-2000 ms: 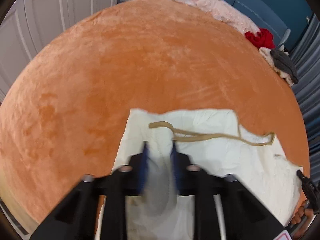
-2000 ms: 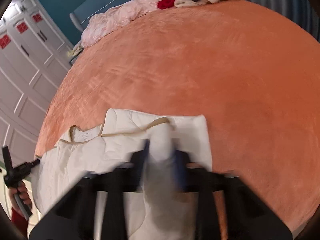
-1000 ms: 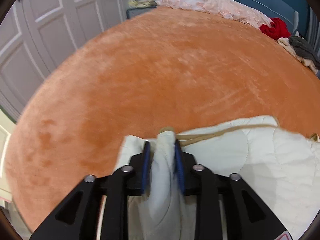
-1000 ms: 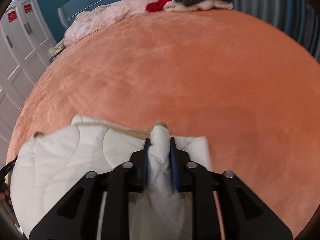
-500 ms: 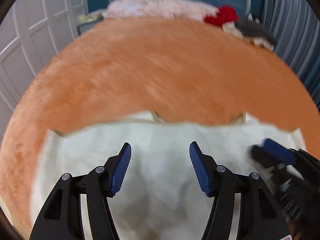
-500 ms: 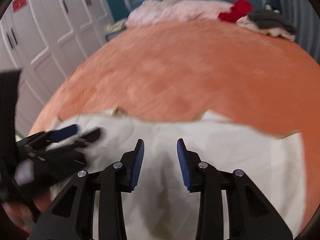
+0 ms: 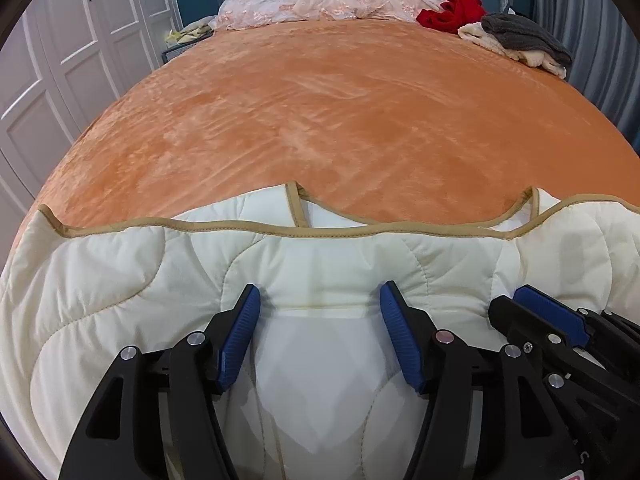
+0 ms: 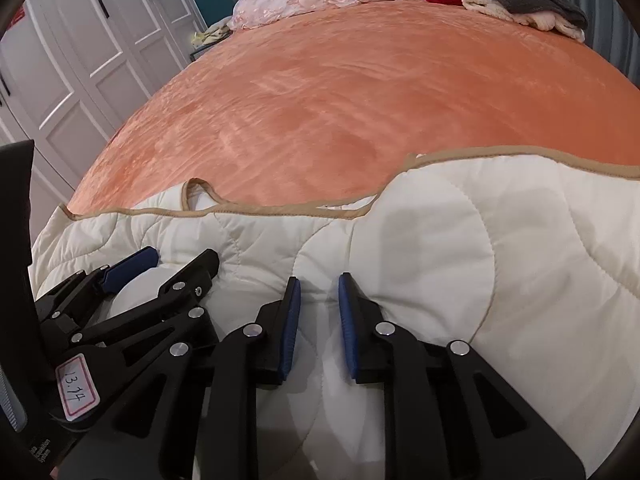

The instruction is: Fold large clothes

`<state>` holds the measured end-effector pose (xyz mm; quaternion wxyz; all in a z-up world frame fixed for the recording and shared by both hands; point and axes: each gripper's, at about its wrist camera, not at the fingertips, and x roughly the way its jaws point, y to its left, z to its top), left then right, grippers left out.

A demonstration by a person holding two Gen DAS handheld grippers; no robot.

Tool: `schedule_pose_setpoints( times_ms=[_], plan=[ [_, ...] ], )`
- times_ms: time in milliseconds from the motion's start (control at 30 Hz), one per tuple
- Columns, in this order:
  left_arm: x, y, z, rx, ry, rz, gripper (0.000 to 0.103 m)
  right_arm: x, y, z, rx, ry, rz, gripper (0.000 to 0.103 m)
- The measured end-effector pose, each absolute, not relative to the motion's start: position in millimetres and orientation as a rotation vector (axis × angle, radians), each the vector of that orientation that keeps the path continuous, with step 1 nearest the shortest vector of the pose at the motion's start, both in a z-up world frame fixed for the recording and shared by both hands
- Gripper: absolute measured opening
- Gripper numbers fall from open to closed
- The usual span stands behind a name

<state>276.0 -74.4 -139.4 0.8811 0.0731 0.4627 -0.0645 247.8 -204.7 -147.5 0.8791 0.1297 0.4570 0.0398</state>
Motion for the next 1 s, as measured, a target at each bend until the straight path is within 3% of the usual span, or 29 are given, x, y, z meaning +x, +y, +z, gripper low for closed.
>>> schedule_pose_setpoints(
  times_ms=[233, 400, 567, 1000],
  plan=[
    [267, -67, -119, 0.125, 0.986, -0.132, 0.062, 220, -213, -113, 0.278, 0.884, 0.025, 0.023],
    [207, -42, -84, 0.07, 0.998, -0.159, 0.062, 155, -204, -84, 0.259, 0.913, 0.114, 0.023],
    [157, -40, -94, 0.11, 1.052, -0.131, 0.062, 114, -187, -104, 0.217, 1.021, 0.106, 0.022],
    [149, -49, -116, 0.149, 1.032, -0.062, 0.063, 111, -172, -123, 0.12, 0.992, 0.052, 0.023]
  ],
)
